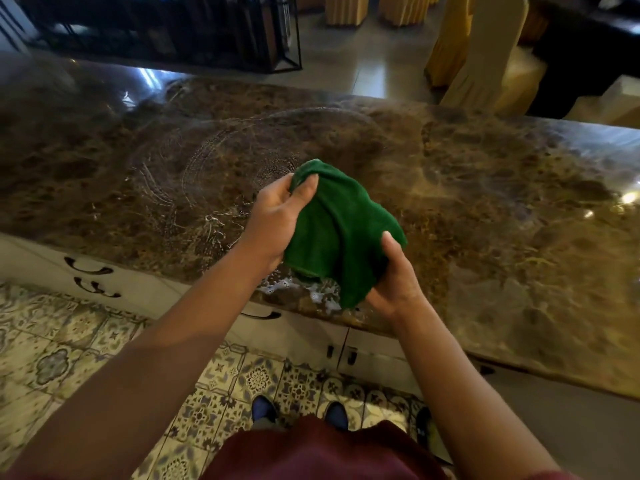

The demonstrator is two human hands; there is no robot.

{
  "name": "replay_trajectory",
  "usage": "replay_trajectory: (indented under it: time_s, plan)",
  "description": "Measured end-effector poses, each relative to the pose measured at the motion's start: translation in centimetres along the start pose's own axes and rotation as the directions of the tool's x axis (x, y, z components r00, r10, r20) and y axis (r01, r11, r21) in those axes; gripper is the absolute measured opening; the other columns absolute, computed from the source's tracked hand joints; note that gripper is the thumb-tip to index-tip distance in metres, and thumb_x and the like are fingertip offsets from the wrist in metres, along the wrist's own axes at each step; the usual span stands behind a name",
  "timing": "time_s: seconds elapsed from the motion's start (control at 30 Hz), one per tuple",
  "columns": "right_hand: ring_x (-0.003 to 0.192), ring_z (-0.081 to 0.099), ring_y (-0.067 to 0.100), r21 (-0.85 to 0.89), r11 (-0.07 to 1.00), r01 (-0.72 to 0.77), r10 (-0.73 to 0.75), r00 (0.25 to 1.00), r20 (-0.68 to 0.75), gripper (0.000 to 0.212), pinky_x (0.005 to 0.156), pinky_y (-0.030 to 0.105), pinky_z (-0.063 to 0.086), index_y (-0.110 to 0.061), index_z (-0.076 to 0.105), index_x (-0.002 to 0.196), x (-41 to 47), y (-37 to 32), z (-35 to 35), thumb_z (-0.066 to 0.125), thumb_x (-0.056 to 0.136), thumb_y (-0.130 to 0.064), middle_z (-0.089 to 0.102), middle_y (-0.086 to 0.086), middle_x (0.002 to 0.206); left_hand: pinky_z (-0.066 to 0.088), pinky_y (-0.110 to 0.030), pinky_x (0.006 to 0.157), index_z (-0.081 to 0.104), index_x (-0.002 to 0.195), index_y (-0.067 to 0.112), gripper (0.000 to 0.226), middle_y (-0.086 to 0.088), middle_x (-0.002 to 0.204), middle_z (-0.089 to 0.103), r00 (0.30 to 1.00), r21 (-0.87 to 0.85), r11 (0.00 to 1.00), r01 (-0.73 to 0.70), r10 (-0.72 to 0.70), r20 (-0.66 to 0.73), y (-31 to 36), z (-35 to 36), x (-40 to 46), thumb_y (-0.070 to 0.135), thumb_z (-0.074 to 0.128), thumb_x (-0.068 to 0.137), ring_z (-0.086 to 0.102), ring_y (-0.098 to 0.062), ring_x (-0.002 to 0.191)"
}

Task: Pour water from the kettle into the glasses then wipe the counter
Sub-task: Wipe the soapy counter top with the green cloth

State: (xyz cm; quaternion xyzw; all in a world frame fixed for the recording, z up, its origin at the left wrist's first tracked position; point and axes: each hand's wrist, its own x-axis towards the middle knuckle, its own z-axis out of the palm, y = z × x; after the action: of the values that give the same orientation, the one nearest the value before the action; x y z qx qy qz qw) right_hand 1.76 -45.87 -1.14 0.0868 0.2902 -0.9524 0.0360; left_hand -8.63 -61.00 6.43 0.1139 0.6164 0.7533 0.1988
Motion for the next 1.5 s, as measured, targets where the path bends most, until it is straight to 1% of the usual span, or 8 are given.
replay_trajectory:
  time_s: [0.27, 0.43, 0.53, 0.6, 0.77, 0.93, 1.1, 1.5]
  plan:
    - [0.109, 0.075, 0.026, -0.53, 0.832, 0.162, -0.377, 0.866, -0.328, 0.02, 0.092, 0.043, 0.061, -0.014, 0.069, 0.12, -1.6, -5.7, 2.1, 0.066, 0.1, -0.014, 0.079, 0.008, 0.114, 0.059, -0.029, 0.073, 0.068, 0.102, 0.015, 0.011, -0.004, 0.094, 0.076, 0.989, 0.272, 0.962, -0.018, 0.057, -0.138, -3.3, -1.1, 0.9, 0.025, 0.066, 0.098, 0.074, -0.018, 0.088]
    - [0.101, 0.068, -0.003, -0.992, 0.113, 0.054, -0.642, 0.766, -0.032, 0.03, 0.085, 0.018, 0.055, -0.027, 0.065, 0.129, -4.9, -7.2, 1.2, 0.065, 0.1, -0.019, 0.072, -0.011, 0.117, 0.06, -0.044, 0.087, 0.07, 0.105, 0.022, 0.02, -0.003, 0.102, 0.075, 0.991, 0.522, 0.847, -0.097, 0.131, -0.028, -4.7, -4.6, 1.9, 0.038, 0.062, 0.096, 0.073, -0.022, 0.096]
    - [0.134, 0.057, 0.021, -0.902, -0.393, -0.179, -0.388, 0.922, -0.014, 0.055, 0.112, 0.043, 0.046, -0.027, 0.055, 0.147, -5.0, -3.2, 0.0, 0.065, 0.094, -0.037, 0.059, 0.003, 0.149, 0.053, -0.021, 0.073, 0.072, 0.106, 0.019, 0.021, 0.003, 0.096, 0.073, 0.98, 0.674, 0.729, -0.124, 0.196, -0.032, -5.0, -7.6, 1.9, 0.035, 0.06, 0.099, 0.068, -0.008, 0.085]
    - [0.155, 0.031, 0.028, -0.796, -0.565, -0.216, -0.157, 0.976, -0.153, 0.073, 0.125, 0.049, 0.024, -0.032, 0.048, 0.153, -5.2, 0.1, -0.5, 0.065, 0.088, -0.061, 0.037, 0.005, 0.166, 0.049, -0.016, 0.075, 0.072, 0.107, 0.018, 0.017, 0.006, 0.101, 0.071, 0.969, 0.754, 0.634, -0.173, 0.248, 0.013, -5.1, -9.5, 1.5, 0.028, 0.06, 0.1, 0.065, 0.0, 0.088]
    - [0.148, 0.039, 0.025, -0.942, -0.201, -0.269, -0.612, 0.785, -0.094, 0.061, 0.12, 0.054, 0.035, -0.021, 0.063, 0.139, -4.9, 1.9, 0.4, 0.05, 0.093, -0.058, 0.051, 0.007, 0.156, 0.05, -0.04, 0.1, 0.07, 0.108, 0.013, 0.016, -0.006, 0.127, 0.068, 0.898, 0.89, 0.306, -0.337, 0.389, 0.207, -5.4, -15.8, 0.6, 0.023, 0.06, 0.1, 0.061, -0.022, 0.122]
    - [0.161, 0.01, 0.03, -0.823, -0.378, -0.424, -0.573, 0.805, -0.151, 0.066, 0.129, 0.053, 0.011, -0.037, 0.035, 0.16, -1.9, 4.5, -2.3, 0.035, 0.099, -0.061, 0.019, 0.005, 0.173, 0.012, -0.058, 0.121, 0.043, 0.149, 0.018, 0.052, -0.012, 0.165, 0.026, 0.96, 1.0, -0.017, -0.008, 0.281, 0.013, -5.1, -27.7, 1.8, 0.045, 0.045, 0.104, 0.01, -0.035, 0.155]
    - [0.161, 0.005, 0.032, -0.697, -0.465, -0.545, -0.581, 0.783, -0.224, 0.071, 0.129, 0.054, 0.005, -0.038, 0.021, 0.164, -0.1, 7.0, -1.9, 0.018, 0.098, -0.064, 0.012, 0.006, 0.175, -0.003, -0.056, 0.124, 0.008, 0.162, 0.018, 0.075, -0.014, 0.17, -0.005, 0.943, 0.942, -0.06, 0.331, -0.016, -0.333, -5.0, -35.2, 3.0, 0.062, 0.02, 0.103, -0.012, -0.034, 0.155]
    - [0.158, 0.008, 0.047, -0.685, -0.509, -0.521, -0.538, 0.814, -0.219, 0.075, 0.125, 0.065, 0.004, -0.024, 0.025, 0.165, 11.5, 20.4, 9.5, 0.018, 0.099, -0.06, 0.016, 0.021, 0.172, -0.013, -0.049, 0.123, 0.004, 0.163, 0.019, 0.074, -0.011, 0.169, -0.012, 0.944, 0.944, 0.06, 0.325, -0.084, -0.319, -5.2, -35.7, 3.0, 0.061, 0.017, 0.103, -0.02, -0.028, 0.154]
